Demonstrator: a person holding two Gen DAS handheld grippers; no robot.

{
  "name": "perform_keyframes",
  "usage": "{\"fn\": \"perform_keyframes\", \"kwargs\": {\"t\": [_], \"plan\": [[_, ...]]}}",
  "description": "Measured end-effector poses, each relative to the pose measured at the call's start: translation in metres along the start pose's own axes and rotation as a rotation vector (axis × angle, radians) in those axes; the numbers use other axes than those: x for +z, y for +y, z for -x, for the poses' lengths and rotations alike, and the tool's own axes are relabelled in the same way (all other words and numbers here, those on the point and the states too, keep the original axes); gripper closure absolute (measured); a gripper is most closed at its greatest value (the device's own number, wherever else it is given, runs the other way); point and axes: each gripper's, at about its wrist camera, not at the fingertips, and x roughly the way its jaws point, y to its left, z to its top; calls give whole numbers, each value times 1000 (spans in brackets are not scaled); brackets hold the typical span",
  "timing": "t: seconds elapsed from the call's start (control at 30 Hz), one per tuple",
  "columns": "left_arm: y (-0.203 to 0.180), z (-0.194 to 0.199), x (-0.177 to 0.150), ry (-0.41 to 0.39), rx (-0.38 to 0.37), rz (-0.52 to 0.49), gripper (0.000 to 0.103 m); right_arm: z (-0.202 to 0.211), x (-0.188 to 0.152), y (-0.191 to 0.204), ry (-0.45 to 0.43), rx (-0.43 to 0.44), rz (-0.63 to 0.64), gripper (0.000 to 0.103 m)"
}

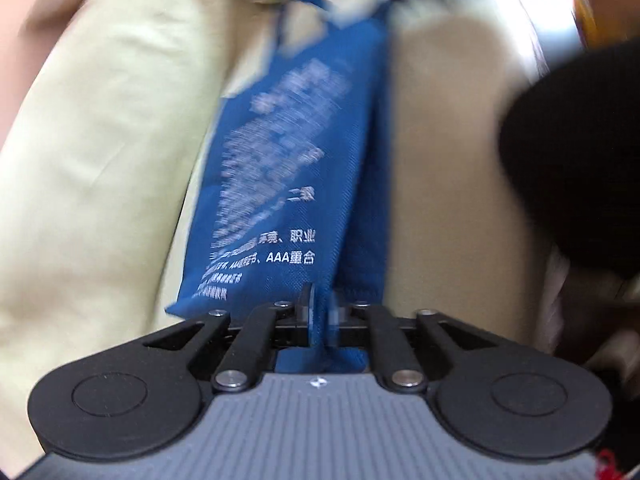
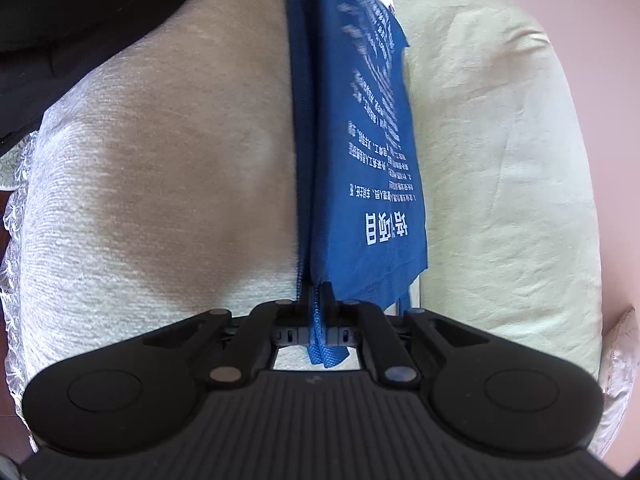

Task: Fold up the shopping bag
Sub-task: 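Lay the blue bag flat on the sofa and release with both grippers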

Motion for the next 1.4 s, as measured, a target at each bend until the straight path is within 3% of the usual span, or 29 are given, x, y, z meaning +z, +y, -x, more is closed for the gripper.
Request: {"fn": "perform_keyframes", "kwargs": {"t": [0.17, 0.23, 0.4, 0.43, 0.57, 0.67, 0.8, 0.9, 0.97, 1.07, 1.23, 1.33, 1.4], "plan": [[-2, 36, 26, -219, -124, 69, 87, 0, 0, -7, -9, 15, -16, 98], [-6, 37, 37, -263, -129, 63, 86, 0, 0, -8, -14, 15, -16, 98], [-21, -21, 81, -240, -145, 184, 88, 3, -4, -5, -24, 13, -37, 98], [-21, -34, 86, -216, -158, 210, 93, 3, -4, -5, -24, 13, -41, 98], [-26, -81, 93, -89, -219, 295, 102, 2, -2, -9, -20, 16, -77, 98], [-28, -86, 87, -80, -238, 346, 103, 1, -3, -14, -28, 21, -148, 98], [-19, -85, 83, -58, -282, 385, 103, 1, -10, -43, -29, 87, -498, 96], [-20, -86, 84, -59, -282, 379, 103, 3, -36, -85, -5, 170, -1055, 83], [-20, -86, 85, -50, -281, 377, 103, 15, -50, -92, -23, 169, -1320, 81], [-22, -83, 87, -43, -272, 348, 103, 23, -43, -98, -87, 124, -1453, 82], [-23, -82, 87, -40, -265, 333, 103, 19, -43, -95, -91, 86, -1606, 82], [-23, -82, 85, -43, -271, 344, 103, 8, -48, -83, 4, 86, -1585, 99], [-23, -83, 83, -47, -272, 350, 103, -1, -60, -68, 78, 51, -1585, 103]]}}
